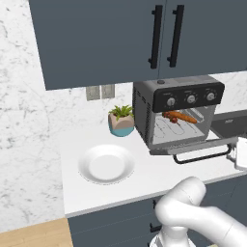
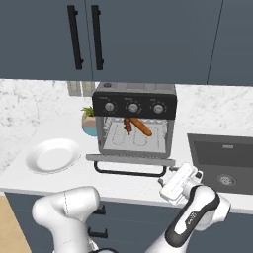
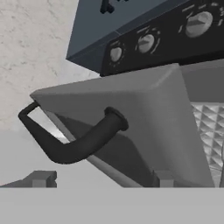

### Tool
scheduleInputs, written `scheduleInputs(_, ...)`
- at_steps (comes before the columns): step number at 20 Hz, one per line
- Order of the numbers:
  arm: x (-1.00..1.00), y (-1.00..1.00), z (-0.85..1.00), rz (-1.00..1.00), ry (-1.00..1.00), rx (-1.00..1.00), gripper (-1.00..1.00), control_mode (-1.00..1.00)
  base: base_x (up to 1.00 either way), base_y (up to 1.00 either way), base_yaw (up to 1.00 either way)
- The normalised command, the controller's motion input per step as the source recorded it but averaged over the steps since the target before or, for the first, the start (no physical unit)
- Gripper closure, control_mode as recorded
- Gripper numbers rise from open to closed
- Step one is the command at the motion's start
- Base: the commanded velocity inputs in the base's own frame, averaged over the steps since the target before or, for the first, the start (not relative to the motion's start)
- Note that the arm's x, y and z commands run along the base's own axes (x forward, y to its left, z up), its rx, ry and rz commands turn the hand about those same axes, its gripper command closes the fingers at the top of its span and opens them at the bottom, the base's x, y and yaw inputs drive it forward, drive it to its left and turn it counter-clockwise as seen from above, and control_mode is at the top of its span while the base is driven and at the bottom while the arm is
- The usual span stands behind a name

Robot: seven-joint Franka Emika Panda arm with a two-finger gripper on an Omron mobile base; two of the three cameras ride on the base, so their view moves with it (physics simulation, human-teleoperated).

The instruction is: Pick up the kebab skewer and baguette bread, and place them inside the toaster oven. Close the toaster oven door and start by setting the timer.

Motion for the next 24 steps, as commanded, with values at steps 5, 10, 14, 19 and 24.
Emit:
scheduleInputs(5, 0.52, 0.16, 0.2, -0.09, -0.07, 0.0, -1.0, -1.0, 0.0, 0.0, 0.0)
scheduleInputs(10, 0.48, 0.2, 0.08, -0.12, -0.03, 0.0, -1.0, -1.0, 0.0, 0.0, 0.0)
scheduleInputs(14, 0.47, 0.24, 0.11, -0.15, -0.02, 0.0, -1.0, -1.0, 0.0, 0.0, 0.0)
scheduleInputs(19, 0.46, 0.37, 0.1, -0.18, -0.01, 0.0, -1.0, -1.0, 0.0, 0.0, 0.0)
scheduleInputs(24, 0.38, 0.39, 0.08, -0.21, 0.0, 0.01, -1.0, -1.0, 0.0, 0.0, 0.0)
